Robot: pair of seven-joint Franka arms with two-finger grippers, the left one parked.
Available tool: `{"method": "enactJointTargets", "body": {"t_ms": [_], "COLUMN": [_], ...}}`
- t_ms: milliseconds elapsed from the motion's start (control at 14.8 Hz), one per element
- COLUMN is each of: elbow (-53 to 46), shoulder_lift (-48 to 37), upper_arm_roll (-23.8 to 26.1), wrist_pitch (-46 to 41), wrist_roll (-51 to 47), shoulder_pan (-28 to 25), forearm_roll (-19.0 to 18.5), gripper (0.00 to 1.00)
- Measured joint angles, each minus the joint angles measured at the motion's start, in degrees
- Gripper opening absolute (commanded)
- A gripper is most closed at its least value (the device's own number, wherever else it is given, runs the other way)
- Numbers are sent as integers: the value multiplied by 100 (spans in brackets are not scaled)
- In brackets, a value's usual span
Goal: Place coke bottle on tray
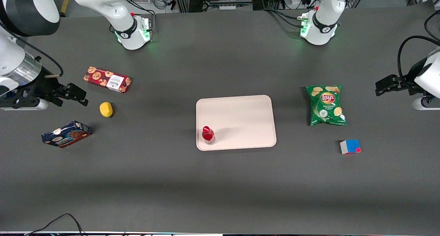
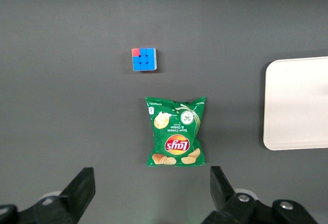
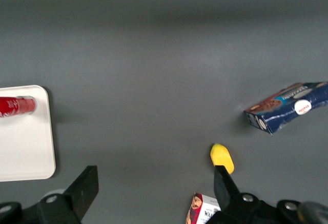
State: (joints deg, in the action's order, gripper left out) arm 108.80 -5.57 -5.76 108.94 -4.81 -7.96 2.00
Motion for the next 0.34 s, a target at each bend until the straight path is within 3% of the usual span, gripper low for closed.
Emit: {"method": "enactJointTargets", "body": {"t_ms": [339], "elbow": [56], "shoulder_lift": [-177], "upper_arm_roll": [-164], "wrist_pitch": [-146], "wrist_roll": [111], "shoulder_pan": [-3], "forearm_roll": [-146], "gripper": [100]}}
